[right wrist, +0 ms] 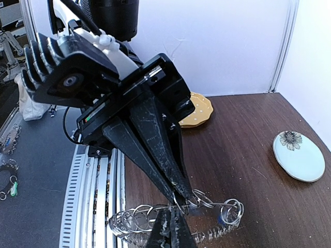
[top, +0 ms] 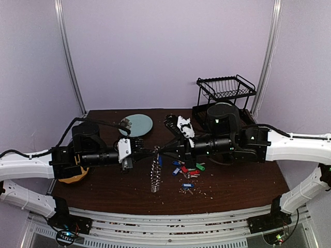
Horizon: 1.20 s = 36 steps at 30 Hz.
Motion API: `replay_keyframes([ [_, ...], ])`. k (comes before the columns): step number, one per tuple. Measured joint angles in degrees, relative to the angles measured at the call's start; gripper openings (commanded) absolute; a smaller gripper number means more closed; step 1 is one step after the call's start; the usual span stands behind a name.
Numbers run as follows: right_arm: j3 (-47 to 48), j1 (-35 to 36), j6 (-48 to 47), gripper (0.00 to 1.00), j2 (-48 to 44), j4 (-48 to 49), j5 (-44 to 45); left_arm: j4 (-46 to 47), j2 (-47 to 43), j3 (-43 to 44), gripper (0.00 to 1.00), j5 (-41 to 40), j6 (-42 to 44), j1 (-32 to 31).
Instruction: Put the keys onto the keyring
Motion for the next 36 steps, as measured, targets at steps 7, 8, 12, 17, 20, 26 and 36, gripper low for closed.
replay_keyframes([
  [7, 0.0, 0.0, -0.07, 0.0, 0.98, 0.55, 0.9, 0.0, 0.0, 0.0, 0.0, 0.13, 0.0, 0.0],
  [8, 0.0, 0.0, -0.09, 0.0, 1.14, 0.5, 1.14, 0.0, 0.0, 0.0, 0.0, 0.11, -0.02, 0.0],
  [12, 0.0, 0.0, -0.04, 0.0, 1.29, 0.48, 2.25, -0.04, 0.0, 0.0, 0.0, 0.11, -0.02, 0.02],
  [17, 0.0, 0.07, 0.04, 0.0, 1.29, 0.48, 2.89, -0.04, 0.0, 0.0, 0.0, 0.15, 0.0, 0.02],
  [20, 0.0, 0.07, 0.09, 0.0, 1.31, 0.44, 3.04, -0.04, -0.11, -0.02, 0.0, 0.74, 0.07, 0.02],
  [26, -0.7, -0.39, 0.57, 0.0, 1.29, 0.74, 0.28, 0.52, -2.51, -1.86, 0.0, 3.63, 0.5, 0.09],
  [36, -1.51, -1.09, 1.51, 0.0, 1.36, 1.79, -5.88, 3.56, -4.39, -4.44, 0.0, 7.87, 1.57, 0.07],
])
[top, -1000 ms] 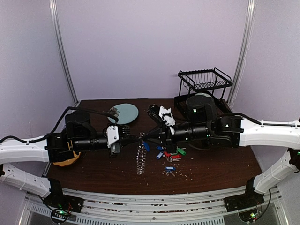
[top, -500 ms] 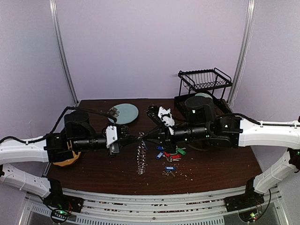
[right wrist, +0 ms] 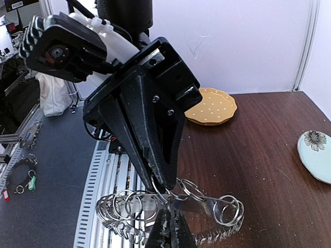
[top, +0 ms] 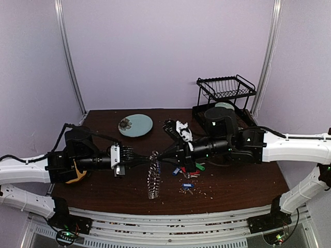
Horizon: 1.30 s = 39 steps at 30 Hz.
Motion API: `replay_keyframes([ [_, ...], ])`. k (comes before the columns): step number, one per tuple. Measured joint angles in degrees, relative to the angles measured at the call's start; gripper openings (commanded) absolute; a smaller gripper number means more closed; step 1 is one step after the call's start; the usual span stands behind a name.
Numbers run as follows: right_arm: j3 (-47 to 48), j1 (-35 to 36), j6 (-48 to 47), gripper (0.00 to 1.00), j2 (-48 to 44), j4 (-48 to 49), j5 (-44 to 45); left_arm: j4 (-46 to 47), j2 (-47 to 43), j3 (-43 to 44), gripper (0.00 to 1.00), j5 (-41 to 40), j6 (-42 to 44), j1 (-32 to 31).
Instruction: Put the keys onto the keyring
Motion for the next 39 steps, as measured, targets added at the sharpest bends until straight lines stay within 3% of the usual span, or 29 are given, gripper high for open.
replay_keyframes([
  [9, -0.37, -0.46, 0.04, 0.0, 1.44, 3.23, -5.09, 4.74, -0.81, -2.05, 0.0, 3.08, -2.95, 0.02],
  [13, -0.63, -0.46, 0.11, 0.22, 1.49, 4.04, -5.62, 5.53, -0.85, -2.19, 0.0, 3.37, -3.93, 0.02],
  [17, -1.92, -0.66, -0.37, 0.32, 0.9, 5.07, -3.85, 6.08, -0.87, -2.19, 0.0, 3.87, -4.22, 0.0],
  [22, -8.09, -0.83, -3.39, 0.32, -4.83, 7.82, -1.49, 6.51, -0.87, -2.19, 0.0, 3.93, -4.26, 0.0],
  [27, -7.28, -0.07, -6.25, 0.36, -5.09, 11.3, -1.44, 6.75, -0.87, -2.19, 0.0, 3.91, -4.26, 0.0],
  [30, -6.36, 1.25, -8.13, 0.32, -3.58, 11.96, -1.44, 6.78, -0.87, -2.19, 0.0, 3.89, -4.26, 0.0],
  [33, -6.34, 2.05, -9.31, 0.21, -2.47, 12.15, -1.62, 6.78, -0.87, -2.19, 0.0, 3.91, -4.26, 0.0],
  [39, -5.4, 2.21, -10.47, 0.21, -0.76, 12.55, -2.03, 6.78, -0.87, -2.19, 0.0, 3.89, -4.26, 0.0],
])
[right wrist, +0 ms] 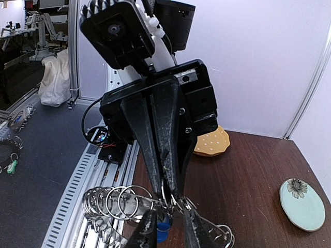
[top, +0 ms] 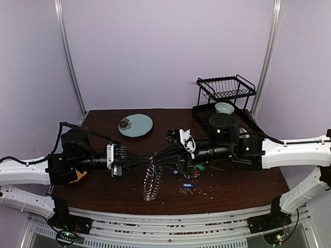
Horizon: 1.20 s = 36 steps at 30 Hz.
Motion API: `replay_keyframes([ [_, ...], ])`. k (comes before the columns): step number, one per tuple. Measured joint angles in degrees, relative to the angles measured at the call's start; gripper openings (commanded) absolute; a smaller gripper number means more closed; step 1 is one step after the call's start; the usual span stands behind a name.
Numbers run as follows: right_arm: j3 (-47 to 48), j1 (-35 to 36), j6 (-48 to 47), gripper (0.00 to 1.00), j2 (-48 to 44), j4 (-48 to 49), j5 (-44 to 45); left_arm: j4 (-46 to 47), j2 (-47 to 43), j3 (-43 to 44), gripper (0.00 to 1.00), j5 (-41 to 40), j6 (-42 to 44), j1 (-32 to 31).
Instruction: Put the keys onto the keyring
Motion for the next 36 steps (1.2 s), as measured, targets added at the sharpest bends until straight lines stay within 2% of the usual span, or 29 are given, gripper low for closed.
replay_keyframes([
  [6, 0.96, 0.0, 0.0, 0.18, 0.7, 0.79, -0.2, 0.0, 0.0, 0.0, 0.0, 0.0, 0.0, 0.0],
  [12, 1.77, 0.0, -0.17, 0.0, 1.11, 0.04, -0.28, -0.13, -0.04, 0.0, 0.0, -0.11, 0.0, 0.0],
  [19, 2.89, 0.0, -1.66, 0.0, 1.22, -2.25, -0.04, -0.33, -0.09, 0.02, 0.0, -0.31, -1.09, 0.0],
  [20, 3.37, 0.0, -1.88, 0.0, 1.22, -3.37, 0.24, -0.76, 0.09, 0.17, 0.09, -0.44, -1.51, 0.0],
  [21, 3.89, 0.0, -2.29, 0.0, 1.2, -4.76, 0.57, -1.09, 0.42, 0.42, 0.23, -0.79, -1.68, 0.0],
  [22, 5.2, 0.0, -2.78, 0.0, 1.2, -7.85, 1.29, -2.4, 1.2, 1.38, 0.3, -1.27, -1.97, 0.0],
  [25, 9.64, 0.0, -4.61, 0.0, 1.2, -17.66, 5.01, -5.6, 4.31, 5.29, 0.37, -3.26, -2.34, 0.02],
  [32, 21.24, 1.07, -8.83, 0.0, 1.38, -38.12, 15.98, -9.29, 5.53, 8.55, 0.3, -4.94, -2.6, 0.35],
  [36, 24.26, 3.23, -10.32, 0.0, 2.36, -42.62, 20.0, -10.64, 7.61, 9.84, 0.26, -4.94, -2.99, 0.39],
])
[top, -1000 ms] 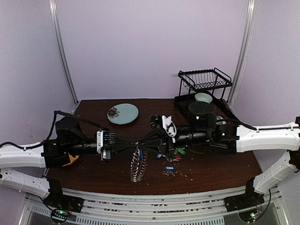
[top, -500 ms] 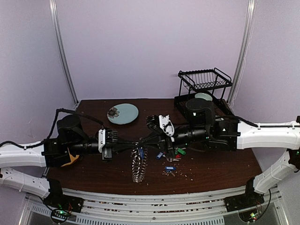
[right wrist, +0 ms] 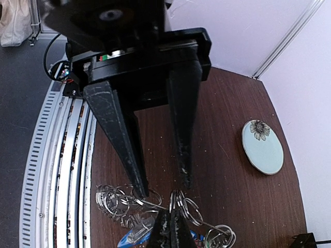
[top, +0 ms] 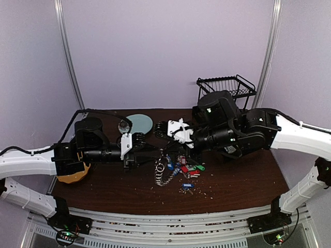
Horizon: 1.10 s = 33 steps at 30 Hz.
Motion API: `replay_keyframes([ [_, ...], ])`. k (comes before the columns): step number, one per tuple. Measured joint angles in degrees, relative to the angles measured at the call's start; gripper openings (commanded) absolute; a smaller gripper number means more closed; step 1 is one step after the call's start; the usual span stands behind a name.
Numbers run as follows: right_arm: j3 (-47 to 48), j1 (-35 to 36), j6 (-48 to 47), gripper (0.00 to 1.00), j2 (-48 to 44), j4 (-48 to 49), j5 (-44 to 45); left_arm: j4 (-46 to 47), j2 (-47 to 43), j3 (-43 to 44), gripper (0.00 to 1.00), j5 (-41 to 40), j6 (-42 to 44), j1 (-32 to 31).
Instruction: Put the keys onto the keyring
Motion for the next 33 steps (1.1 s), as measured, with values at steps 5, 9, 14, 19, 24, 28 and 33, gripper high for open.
replay_keyframes([
  [5, 0.11, 1.31, -0.98, 0.0, 1.46, -2.43, 2.14, -0.24, 0.66, 0.07, 0.25, -0.04, -0.37, 0.0],
  [9, 0.15, 1.77, -1.49, 0.0, 2.16, -3.17, 3.13, -0.22, 0.57, 0.07, 0.21, 0.57, -0.48, 0.0],
  [14, 0.24, 1.99, -1.55, 0.0, 2.19, -2.91, 3.28, -0.2, 0.57, 0.07, 0.2, 1.29, -0.52, 0.0],
  [19, 0.24, 2.08, -1.64, 0.0, 2.19, -2.05, 3.91, -0.22, 0.57, 0.07, 0.21, 1.42, -0.48, 0.0],
  [24, 0.24, 2.1, -1.4, 0.0, 2.19, -1.57, 4.55, -0.22, 1.27, 0.07, 0.15, 2.4, -0.5, 0.0],
  [28, 0.24, 2.1, -1.29, 0.0, 2.19, -1.6, 4.52, -0.11, 1.57, 0.07, 0.07, 2.38, -0.48, 0.0],
  [33, 0.24, 2.1, -1.31, 0.0, 2.19, -1.6, 4.48, 0.0, 1.6, 0.07, 0.0, 1.38, -0.5, 0.0],
])
